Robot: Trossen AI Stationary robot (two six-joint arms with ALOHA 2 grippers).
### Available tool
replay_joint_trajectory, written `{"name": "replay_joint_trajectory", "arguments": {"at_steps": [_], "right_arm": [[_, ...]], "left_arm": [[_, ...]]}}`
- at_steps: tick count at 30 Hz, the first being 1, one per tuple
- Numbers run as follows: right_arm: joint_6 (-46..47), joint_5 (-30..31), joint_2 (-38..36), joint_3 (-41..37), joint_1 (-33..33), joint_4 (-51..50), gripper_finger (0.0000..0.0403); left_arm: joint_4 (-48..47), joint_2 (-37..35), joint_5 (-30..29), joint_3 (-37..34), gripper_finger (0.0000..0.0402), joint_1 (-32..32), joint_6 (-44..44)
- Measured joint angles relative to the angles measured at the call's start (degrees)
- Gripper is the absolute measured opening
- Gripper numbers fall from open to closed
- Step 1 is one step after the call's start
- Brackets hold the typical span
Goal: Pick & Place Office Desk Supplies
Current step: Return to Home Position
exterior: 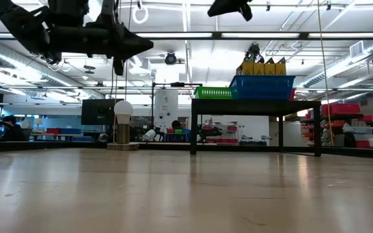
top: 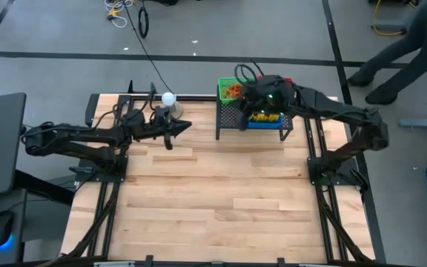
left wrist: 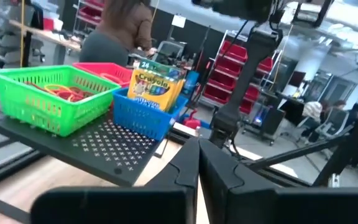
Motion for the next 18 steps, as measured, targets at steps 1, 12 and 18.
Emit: {"name": "replay_joint_trajectory", "arguments": {"at_steps": [1, 12, 18], "right_arm": [[-0.99, -1.59, -1.64, -3.30, 0.21, 3.58, 0.0005], [-5.09, -8.45, -25.68, -38.25, 0.80, 29.77, 0.0007], [-4.91, -6.73, -38.74, -49.07, 0.78, 29.10, 0.0018]], "left_arm": [[-0.13, -0.38, 0.01, -0.19, 0.0017, 0.01, 0.75], [-1.12, -0.93, 0.61, -0.16, 0.0026, -0.30, -8.52], [-2.06, -0.75, 0.08, -0.14, 0.0026, -0.31, 0.55]]}}
